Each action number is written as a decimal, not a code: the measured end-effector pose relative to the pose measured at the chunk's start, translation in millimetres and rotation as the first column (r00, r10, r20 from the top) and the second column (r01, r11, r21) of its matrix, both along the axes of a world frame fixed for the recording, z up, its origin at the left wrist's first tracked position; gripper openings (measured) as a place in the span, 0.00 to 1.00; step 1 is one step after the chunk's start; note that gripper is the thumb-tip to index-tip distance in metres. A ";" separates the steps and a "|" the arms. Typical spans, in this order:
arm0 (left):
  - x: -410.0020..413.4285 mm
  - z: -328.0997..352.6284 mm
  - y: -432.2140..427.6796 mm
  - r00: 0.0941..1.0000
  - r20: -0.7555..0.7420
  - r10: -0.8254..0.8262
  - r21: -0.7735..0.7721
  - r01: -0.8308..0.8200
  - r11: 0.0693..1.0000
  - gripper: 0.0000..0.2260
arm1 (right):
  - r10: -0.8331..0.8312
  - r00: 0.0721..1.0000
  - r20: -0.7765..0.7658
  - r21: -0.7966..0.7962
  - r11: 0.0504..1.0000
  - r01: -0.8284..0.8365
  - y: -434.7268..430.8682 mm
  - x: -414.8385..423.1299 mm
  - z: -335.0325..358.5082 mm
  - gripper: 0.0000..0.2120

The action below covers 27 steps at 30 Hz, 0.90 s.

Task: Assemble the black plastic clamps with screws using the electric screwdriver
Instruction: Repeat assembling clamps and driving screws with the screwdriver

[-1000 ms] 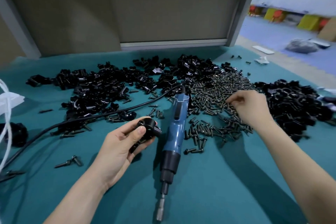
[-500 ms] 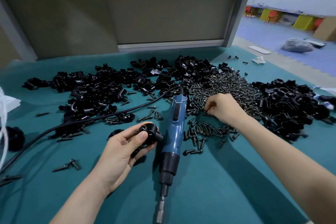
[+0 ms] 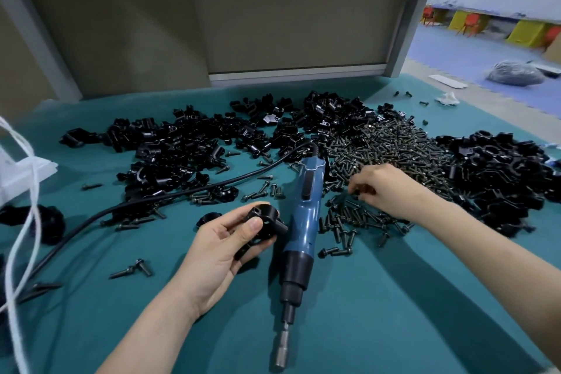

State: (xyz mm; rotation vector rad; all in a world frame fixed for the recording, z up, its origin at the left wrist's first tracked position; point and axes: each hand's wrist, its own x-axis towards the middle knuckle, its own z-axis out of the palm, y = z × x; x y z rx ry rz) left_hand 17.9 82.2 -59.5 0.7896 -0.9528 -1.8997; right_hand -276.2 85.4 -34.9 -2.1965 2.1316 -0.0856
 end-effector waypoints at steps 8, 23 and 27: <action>0.3 -2.4 -1.9 1.000 -0.009 -0.006 -0.021 0.006 1.000 0.11 | -0.114 0.992 0.059 0.039 0.993 0.112 -11.7 -3.1 10.7 0.10; -0.9 -0.8 -1.3 0.999 -0.022 -0.030 -0.003 0.030 1.000 0.11 | 0.078 0.426 0.901 -0.109 0.993 0.050 19.4 80.5 55.9 0.03; 0.0 -0.8 -1.4 0.998 -0.028 -0.056 -0.045 0.055 0.997 0.15 | 0.107 0.417 0.902 -0.084 0.994 -0.073 18.2 125.5 34.7 0.04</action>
